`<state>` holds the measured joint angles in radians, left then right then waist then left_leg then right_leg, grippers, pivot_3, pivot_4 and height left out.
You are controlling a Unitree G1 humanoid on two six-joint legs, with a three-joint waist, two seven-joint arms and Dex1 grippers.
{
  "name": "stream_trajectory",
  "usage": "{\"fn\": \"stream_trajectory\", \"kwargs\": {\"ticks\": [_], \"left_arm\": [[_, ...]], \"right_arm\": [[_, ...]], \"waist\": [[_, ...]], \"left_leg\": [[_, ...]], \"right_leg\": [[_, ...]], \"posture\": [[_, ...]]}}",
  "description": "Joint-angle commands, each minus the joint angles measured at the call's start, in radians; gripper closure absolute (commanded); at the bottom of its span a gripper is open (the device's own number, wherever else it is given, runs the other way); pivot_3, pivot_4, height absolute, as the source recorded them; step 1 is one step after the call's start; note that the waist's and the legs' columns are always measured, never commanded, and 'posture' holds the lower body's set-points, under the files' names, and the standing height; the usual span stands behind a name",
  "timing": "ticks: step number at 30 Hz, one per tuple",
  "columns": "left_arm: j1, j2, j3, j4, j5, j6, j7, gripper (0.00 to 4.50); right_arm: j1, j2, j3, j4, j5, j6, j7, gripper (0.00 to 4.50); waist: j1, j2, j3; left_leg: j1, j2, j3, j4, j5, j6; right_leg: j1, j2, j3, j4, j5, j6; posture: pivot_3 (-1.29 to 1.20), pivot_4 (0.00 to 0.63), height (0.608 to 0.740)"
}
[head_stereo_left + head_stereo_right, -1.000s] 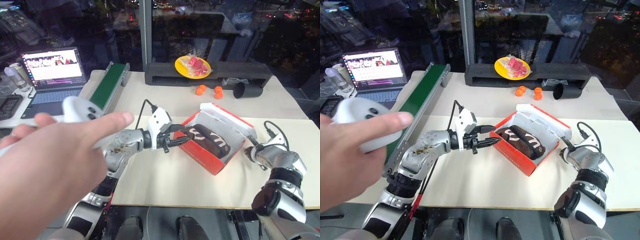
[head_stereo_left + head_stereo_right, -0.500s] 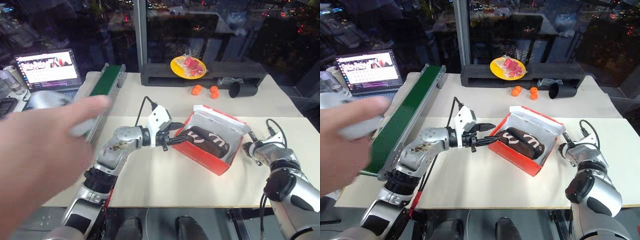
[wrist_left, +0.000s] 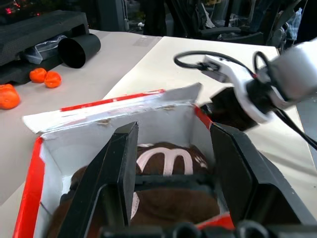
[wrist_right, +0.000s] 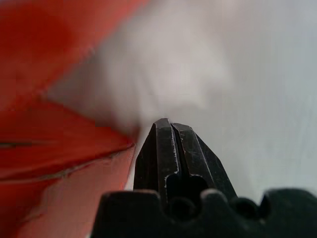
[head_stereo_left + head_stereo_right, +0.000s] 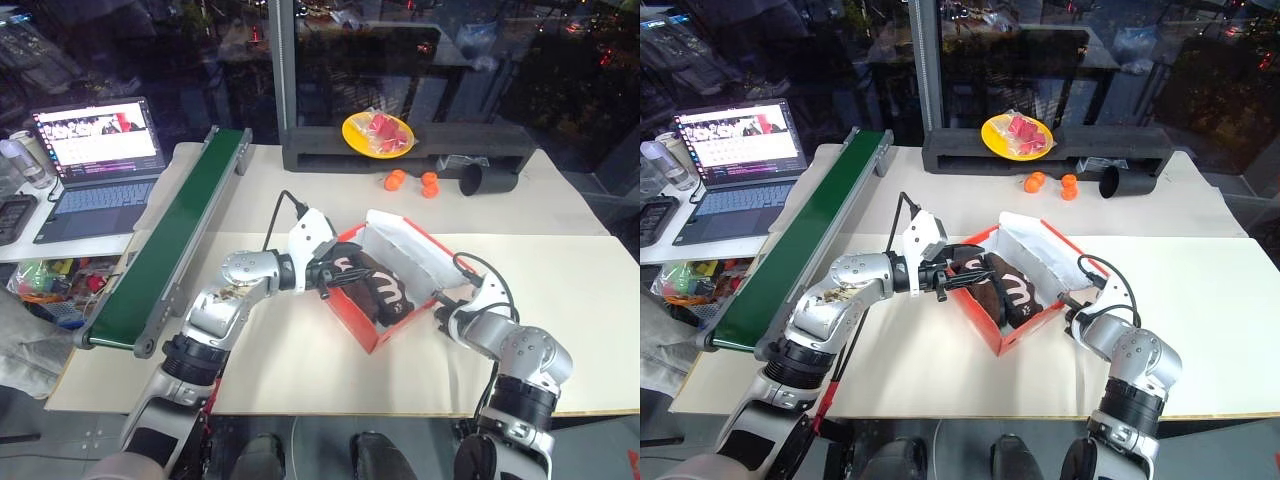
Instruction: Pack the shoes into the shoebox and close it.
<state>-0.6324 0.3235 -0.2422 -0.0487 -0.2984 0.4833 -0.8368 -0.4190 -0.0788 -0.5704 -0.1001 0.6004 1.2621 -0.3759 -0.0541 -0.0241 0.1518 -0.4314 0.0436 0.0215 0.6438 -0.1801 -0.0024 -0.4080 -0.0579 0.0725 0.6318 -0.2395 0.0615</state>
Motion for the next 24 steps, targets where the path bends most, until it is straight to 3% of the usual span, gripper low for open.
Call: {"fn": "stream_trajectory", "kwargs": {"ticks": [1,8,13,24], "left_arm": [[-0.017,0.002,0.012,-0.037,-0.005,-0.004,-0.004,2.05],[-0.025,-0.003,0.010,-0.038,-0.010,0.000,-0.009,2.05],[-0.018,-0.004,0.008,-0.049,-0.011,0.005,-0.009,2.05],[-0.010,0.000,0.013,-0.058,-0.009,0.018,0.001,2.05]], "right_arm": [[-0.004,0.005,0.002,-0.028,-0.021,-0.007,0.004,4.49],[-0.044,-0.162,0.031,0.262,-0.131,-0.154,0.102,4.49],[-0.071,-0.207,0.030,0.394,-0.134,-0.188,0.159,4.49],[-0.086,-0.232,0.077,0.264,-0.109,-0.047,0.231,4.49]], "waist": [[0.000,0.000,0.000],[0.010,0.000,0.000],[0.012,-0.001,0.000],[0.008,-0.001,-0.001]], "left_leg": [[0.000,0.000,0.000,0.000,0.000,0.000],[0.001,-0.001,0.001,0.000,0.000,0.000],[0.002,-0.001,0.001,0.001,0.000,0.000],[0.002,0.000,0.001,0.000,0.000,0.000]], "right_leg": [[0.000,0.000,0.000,0.000,0.000,0.000],[0.001,0.000,0.000,-0.002,0.000,0.000],[0.004,0.000,0.000,-0.002,0.000,0.000],[0.003,0.000,0.000,-0.002,0.000,0.000]], "posture": [[0.00,0.150,0.719],[0.00,0.150,0.719],[0.00,0.150,0.719],[0.00,0.150,0.719]]}}
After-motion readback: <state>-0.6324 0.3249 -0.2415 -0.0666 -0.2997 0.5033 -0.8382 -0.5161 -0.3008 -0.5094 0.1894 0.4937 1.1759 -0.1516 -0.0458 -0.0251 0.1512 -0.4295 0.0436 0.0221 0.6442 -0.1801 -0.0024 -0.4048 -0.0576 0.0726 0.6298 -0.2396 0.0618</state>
